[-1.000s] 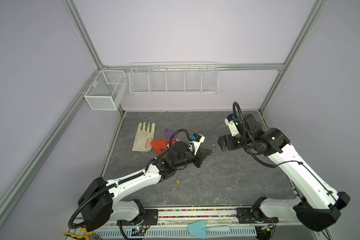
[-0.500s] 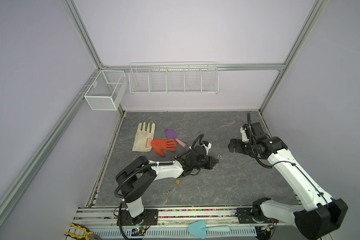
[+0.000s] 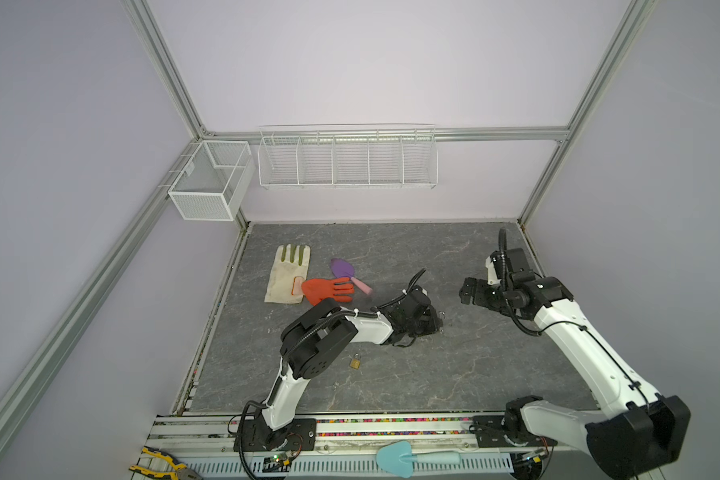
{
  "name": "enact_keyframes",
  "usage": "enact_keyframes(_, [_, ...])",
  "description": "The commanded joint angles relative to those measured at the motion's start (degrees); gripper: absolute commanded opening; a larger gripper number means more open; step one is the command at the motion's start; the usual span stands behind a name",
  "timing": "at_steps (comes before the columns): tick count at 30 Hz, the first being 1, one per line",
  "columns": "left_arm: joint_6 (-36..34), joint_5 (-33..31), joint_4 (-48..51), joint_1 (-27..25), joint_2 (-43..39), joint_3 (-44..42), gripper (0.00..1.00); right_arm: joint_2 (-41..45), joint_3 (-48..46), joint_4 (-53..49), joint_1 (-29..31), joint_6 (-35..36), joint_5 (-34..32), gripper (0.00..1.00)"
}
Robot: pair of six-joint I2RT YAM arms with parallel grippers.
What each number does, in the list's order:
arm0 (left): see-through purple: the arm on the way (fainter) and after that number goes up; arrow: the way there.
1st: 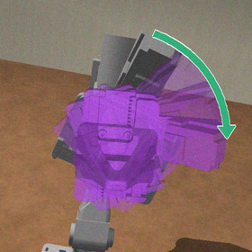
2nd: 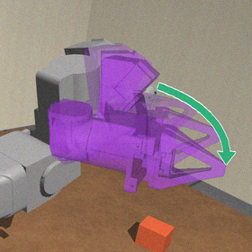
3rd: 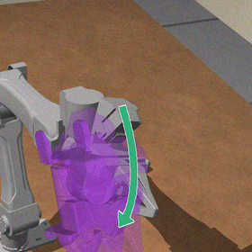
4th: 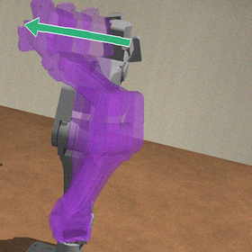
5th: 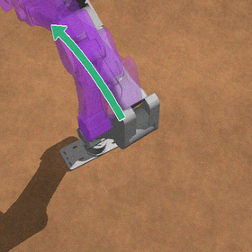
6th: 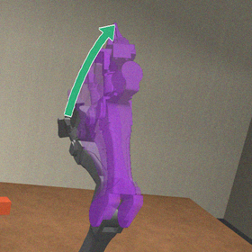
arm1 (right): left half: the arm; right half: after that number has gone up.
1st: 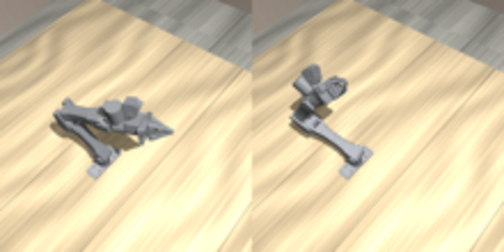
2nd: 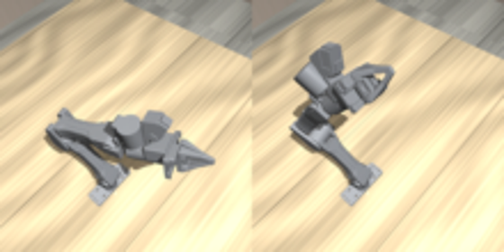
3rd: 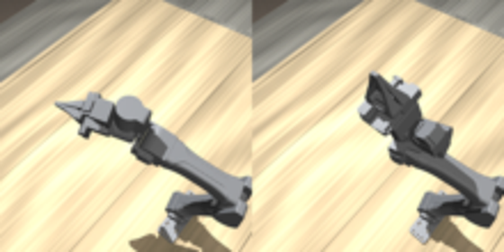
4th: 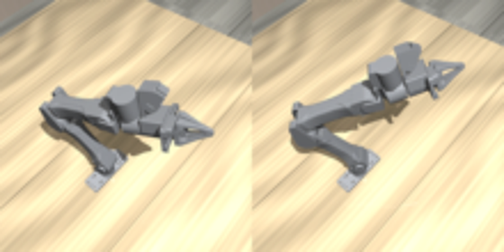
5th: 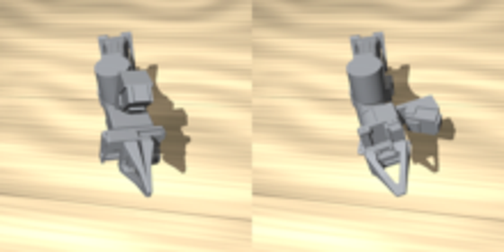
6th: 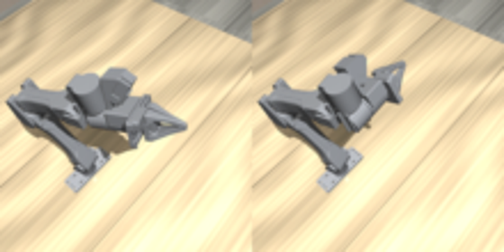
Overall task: Unlock with the key
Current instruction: 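Lower the opened blue padlock to the table and open the left gripper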
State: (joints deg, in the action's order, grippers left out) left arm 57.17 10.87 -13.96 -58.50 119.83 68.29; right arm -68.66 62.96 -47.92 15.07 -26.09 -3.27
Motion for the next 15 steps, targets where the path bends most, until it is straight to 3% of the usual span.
enact_keyframes(1, [1.5, -2.0, 3.1, 0.2, 1.0, 2.1, 0.00, 0.2, -1.2, 0.7, -0.5, 0.7, 0.8, 0.99])
enact_keyframes(6, [0.2, -2.9, 9.3, 0.1, 1.8, 5.2, 0.03, 0.3, -1.5, 0.8, -0.7, 1.0, 1.2, 0.99])
enact_keyframes(13, [-1.1, -4.5, 13.0, 0.2, 0.7, 6.1, 0.36, 0.6, -1.3, 0.6, -0.8, 1.2, 1.5, 0.99])
enact_keyframes(15, [-1.7, -3.4, 15.7, 0.6, 0.4, 7.6, 0.41, 0.5, -1.0, 0.5, -0.8, 1.4, 1.7, 0.99])
